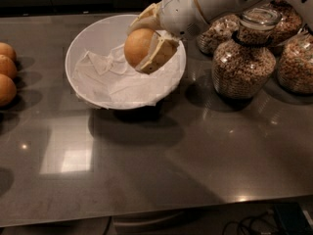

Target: Pick orange from white bowl

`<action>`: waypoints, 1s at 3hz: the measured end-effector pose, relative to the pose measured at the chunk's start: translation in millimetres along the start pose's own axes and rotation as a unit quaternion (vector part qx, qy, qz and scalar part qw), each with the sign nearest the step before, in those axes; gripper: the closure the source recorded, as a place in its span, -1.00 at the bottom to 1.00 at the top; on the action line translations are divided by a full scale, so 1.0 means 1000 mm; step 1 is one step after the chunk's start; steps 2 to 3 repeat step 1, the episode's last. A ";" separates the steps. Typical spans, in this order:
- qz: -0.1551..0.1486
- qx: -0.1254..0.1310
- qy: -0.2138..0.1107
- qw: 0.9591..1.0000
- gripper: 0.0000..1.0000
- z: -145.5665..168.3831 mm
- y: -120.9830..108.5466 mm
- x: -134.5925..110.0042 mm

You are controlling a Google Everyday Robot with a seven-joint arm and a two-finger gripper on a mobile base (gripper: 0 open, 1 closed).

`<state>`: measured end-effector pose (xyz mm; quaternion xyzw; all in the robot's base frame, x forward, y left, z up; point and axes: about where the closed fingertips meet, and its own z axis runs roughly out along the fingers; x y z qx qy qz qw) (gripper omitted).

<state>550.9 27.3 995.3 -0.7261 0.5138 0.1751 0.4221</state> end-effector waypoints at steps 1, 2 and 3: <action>0.000 0.000 0.000 1.000 1.00 0.000 0.000 0.000; 0.000 0.000 0.000 1.000 1.00 0.000 0.000 0.000; 0.000 0.000 0.000 1.000 1.00 0.000 0.000 0.000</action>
Offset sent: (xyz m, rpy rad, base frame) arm 0.0000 0.0000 0.0000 0.0000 0.0000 0.0000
